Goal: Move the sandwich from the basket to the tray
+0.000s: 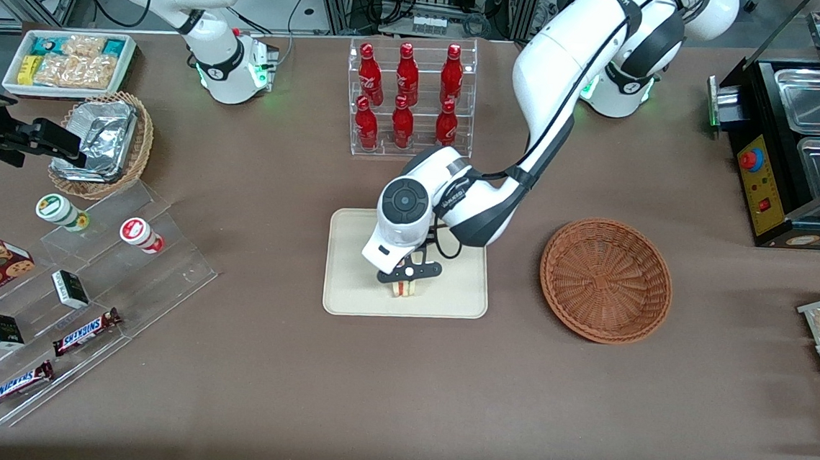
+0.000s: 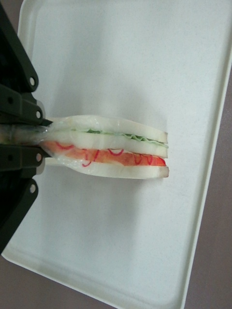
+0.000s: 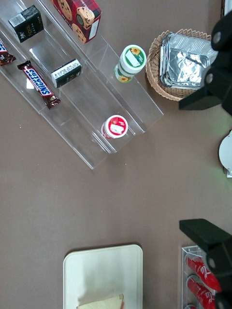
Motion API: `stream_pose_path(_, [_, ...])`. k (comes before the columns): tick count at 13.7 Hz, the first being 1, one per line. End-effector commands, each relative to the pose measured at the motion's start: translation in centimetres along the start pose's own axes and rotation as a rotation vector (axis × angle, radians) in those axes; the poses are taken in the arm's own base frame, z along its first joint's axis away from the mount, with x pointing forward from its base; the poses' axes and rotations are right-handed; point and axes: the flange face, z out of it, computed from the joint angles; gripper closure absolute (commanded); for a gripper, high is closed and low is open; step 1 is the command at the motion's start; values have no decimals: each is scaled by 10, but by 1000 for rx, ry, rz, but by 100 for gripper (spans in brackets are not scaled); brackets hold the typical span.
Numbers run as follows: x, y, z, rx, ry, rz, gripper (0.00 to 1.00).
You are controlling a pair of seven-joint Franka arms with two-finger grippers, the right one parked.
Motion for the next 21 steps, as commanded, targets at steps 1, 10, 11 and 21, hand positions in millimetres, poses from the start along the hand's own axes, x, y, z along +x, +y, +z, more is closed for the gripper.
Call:
stream_pose_path(1, [1, 6, 7, -11, -4, -19, 100])
stream_pose_path(10, [3, 3, -53, -58, 37, -12, 0])
stream_pose_path(11, [2, 1, -69, -62, 47, -9, 0])
stream_pose_path(21, [108, -152, -203, -48, 82, 43, 0])
